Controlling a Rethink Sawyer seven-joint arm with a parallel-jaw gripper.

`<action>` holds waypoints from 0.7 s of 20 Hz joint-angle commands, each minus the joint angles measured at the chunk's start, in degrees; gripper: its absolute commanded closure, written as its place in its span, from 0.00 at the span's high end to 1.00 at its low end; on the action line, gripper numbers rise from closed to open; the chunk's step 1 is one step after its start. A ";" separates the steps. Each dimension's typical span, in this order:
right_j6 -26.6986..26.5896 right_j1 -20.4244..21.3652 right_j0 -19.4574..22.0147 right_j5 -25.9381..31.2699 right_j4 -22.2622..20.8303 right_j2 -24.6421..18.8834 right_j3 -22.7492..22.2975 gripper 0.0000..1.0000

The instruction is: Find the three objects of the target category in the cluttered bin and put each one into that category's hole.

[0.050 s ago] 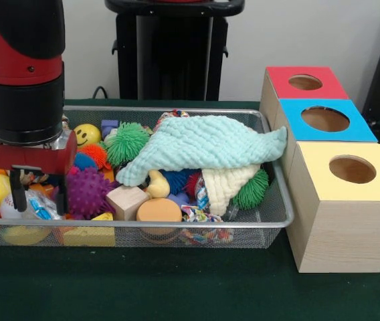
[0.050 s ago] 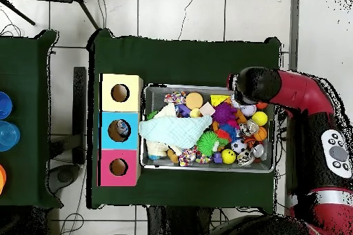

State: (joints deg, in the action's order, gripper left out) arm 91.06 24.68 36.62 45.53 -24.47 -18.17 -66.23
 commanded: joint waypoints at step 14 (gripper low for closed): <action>-2.10 -0.45 1.00 -1.37 -0.77 -0.89 -5.37 1.00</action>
State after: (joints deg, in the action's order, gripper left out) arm 91.06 24.68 36.63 45.53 -24.47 -18.17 -66.28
